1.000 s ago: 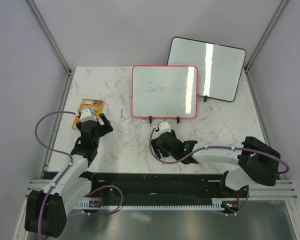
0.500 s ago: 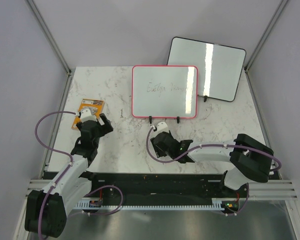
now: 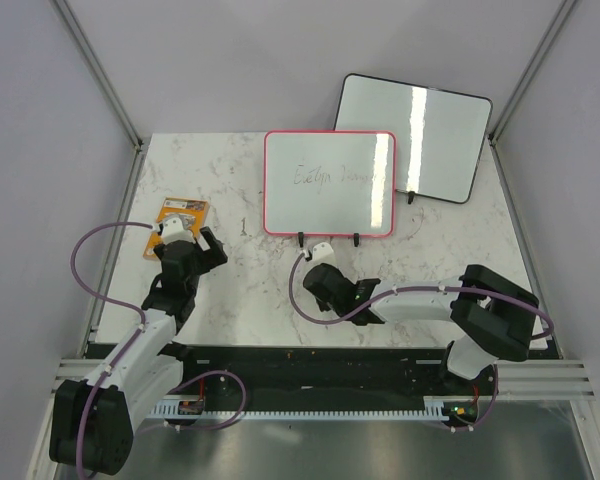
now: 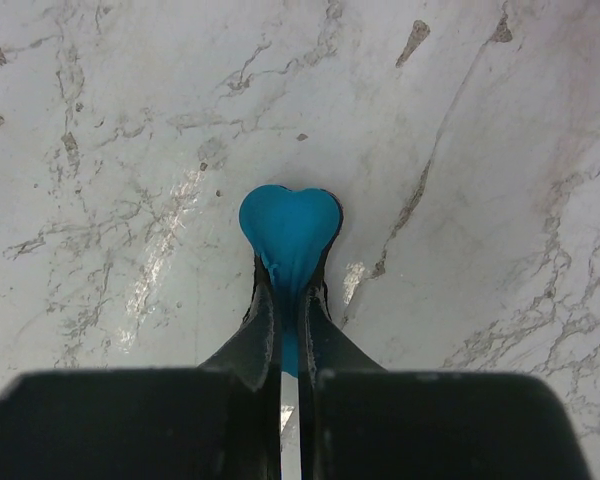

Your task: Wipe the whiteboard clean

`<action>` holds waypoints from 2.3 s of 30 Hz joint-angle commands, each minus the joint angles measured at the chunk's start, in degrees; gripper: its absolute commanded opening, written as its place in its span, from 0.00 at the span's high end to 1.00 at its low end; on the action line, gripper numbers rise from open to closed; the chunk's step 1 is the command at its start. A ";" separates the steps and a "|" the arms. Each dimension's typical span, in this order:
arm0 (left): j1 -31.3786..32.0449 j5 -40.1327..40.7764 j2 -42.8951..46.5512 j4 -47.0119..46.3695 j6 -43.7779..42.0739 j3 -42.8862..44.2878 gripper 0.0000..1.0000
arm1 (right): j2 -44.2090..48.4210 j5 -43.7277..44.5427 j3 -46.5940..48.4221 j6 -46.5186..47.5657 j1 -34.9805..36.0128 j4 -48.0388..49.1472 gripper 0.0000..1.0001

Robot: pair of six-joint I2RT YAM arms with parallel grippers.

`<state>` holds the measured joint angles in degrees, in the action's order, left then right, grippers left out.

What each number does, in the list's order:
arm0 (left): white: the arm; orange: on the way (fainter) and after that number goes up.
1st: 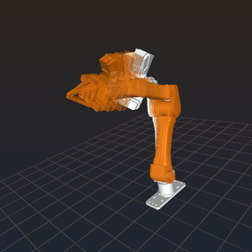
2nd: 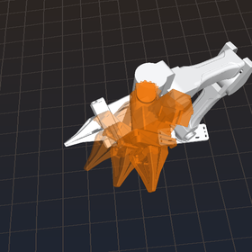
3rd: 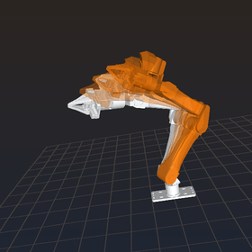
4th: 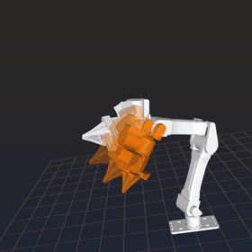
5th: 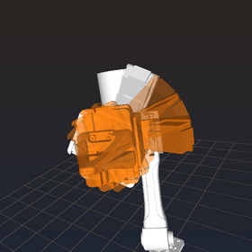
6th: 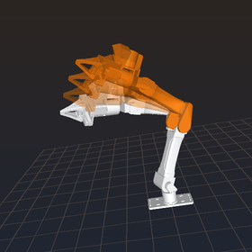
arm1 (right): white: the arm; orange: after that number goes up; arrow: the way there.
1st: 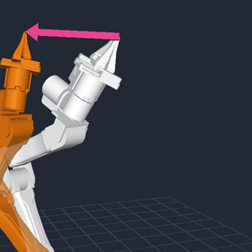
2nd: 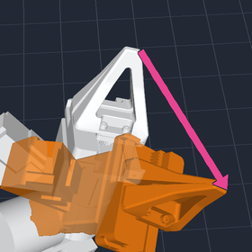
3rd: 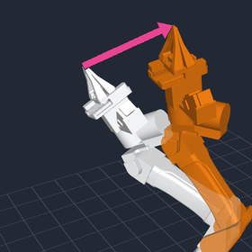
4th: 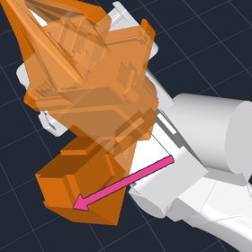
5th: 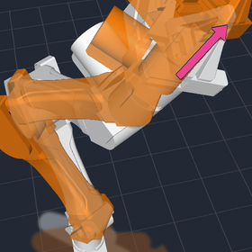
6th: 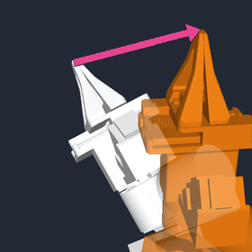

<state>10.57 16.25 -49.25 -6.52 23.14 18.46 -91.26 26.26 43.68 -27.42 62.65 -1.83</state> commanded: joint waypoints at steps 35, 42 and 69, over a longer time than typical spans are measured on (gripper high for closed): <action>-1.42 -53.68 -69.82 -38.64 5.68 60.90 0.00 | 5.31 -23.61 10.37 13.53 -29.34 13.77 1.00; -3.36 -55.27 -74.41 -50.58 10.52 59.08 0.02 | 0.65 -26.17 15.47 13.62 -33.47 14.74 1.00; -8.81 -63.53 -95.31 -71.95 34.68 76.19 0.04 | -1.37 -24.42 12.13 13.97 -33.39 14.57 1.00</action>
<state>0.86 -41.17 -140.29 -71.07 47.70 88.29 -92.55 1.30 55.64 -13.69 29.15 11.60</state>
